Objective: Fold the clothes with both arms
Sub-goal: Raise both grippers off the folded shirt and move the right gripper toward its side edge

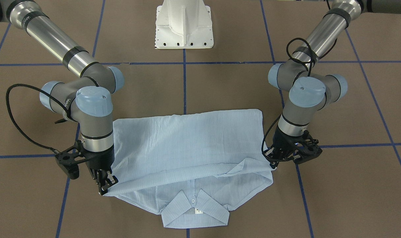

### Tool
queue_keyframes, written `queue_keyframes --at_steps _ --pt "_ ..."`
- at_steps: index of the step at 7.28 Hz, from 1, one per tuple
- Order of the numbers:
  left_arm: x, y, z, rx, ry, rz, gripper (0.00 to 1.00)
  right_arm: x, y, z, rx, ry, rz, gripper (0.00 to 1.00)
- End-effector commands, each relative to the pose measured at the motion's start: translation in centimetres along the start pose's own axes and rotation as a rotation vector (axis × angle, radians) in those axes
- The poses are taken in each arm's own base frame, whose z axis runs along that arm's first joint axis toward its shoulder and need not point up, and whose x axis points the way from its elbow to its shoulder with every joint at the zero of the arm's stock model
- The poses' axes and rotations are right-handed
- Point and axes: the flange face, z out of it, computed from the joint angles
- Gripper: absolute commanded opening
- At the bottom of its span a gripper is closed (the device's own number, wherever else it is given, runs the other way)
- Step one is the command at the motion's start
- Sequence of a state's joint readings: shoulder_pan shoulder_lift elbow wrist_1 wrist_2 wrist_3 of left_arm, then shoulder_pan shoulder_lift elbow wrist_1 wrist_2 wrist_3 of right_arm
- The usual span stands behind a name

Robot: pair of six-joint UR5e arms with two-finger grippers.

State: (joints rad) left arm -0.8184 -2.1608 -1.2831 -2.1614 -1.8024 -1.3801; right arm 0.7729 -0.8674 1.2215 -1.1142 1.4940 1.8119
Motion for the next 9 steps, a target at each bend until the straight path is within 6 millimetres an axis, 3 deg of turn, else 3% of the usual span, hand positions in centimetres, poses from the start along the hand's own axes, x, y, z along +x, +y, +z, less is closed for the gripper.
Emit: queue_keyframes --at_steps 1,2,3,4,6,8,9 --pt "-0.4 -0.1 0.5 -0.001 -0.01 0.012 0.22 0.6 0.1 1.4 0.006 0.027 -0.006 0.0" --pt "-0.4 -0.1 0.5 0.001 0.001 0.015 0.39 -0.6 0.3 0.7 -0.001 0.012 -0.002 0.0" --pt "-0.3 -0.2 0.4 0.005 0.014 0.017 0.43 -1.9 1.1 0.1 -0.047 0.006 0.001 0.58" --pt "-0.7 -0.8 0.2 0.013 0.02 0.017 0.46 -2.1 1.0 0.0 -0.053 0.004 0.005 1.0" --pt "-0.8 -1.8 -0.4 0.023 0.029 0.04 0.49 -0.8 0.7 -0.7 -0.069 -0.045 0.006 1.0" --pt "-1.0 -2.1 -0.8 0.027 0.032 0.032 0.51 7.4 5.6 -5.6 -0.167 -0.102 -0.049 1.0" --pt "-1.1 -2.3 -1.0 0.029 0.034 0.031 0.51 11.1 7.1 -7.3 -0.198 -0.094 -0.074 1.0"
